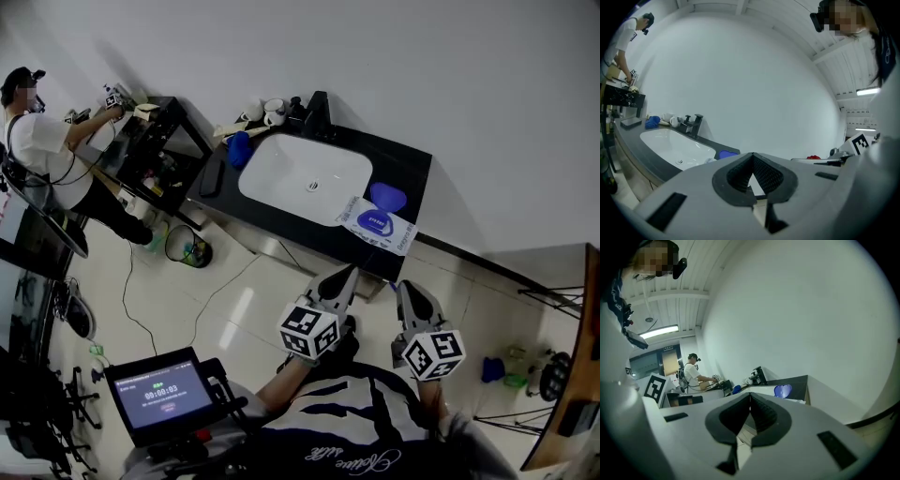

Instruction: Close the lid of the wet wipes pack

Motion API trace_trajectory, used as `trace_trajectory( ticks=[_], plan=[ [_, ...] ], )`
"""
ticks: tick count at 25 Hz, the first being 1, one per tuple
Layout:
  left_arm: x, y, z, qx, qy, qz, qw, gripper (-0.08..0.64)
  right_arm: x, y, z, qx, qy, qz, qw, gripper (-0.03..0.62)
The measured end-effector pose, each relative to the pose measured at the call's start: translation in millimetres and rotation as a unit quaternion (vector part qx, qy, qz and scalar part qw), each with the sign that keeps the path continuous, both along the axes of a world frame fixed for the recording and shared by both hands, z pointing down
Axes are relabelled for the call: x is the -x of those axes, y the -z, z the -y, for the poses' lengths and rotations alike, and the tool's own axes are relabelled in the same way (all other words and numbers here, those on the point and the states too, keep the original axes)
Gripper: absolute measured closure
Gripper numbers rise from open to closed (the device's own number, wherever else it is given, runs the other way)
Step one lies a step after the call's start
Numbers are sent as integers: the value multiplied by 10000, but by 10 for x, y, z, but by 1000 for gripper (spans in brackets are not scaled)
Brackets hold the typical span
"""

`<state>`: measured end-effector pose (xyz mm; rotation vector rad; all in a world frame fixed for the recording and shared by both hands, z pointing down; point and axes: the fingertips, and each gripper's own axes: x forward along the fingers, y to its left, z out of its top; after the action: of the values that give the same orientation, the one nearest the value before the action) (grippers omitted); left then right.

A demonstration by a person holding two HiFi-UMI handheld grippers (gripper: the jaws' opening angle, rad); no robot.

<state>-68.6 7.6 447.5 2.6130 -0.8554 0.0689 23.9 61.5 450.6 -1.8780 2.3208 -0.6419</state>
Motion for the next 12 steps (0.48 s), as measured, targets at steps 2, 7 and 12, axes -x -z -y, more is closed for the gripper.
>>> trace_trajectory(
  ticks=[2, 7, 12],
  plan=[
    [-16, -64, 176, -4, -97, 99, 9999, 560, -40, -12, 158, 19, -121, -16, 9999, 594],
    [-78, -289, 445, 230, -316, 265, 9989, 560, -116, -75, 373, 134, -382, -8, 9992, 594],
    [-184, -559, 527, 595, -501, 438, 9960, 559, -218, -134, 462, 293, -513, 14, 9983, 594]
  ],
)
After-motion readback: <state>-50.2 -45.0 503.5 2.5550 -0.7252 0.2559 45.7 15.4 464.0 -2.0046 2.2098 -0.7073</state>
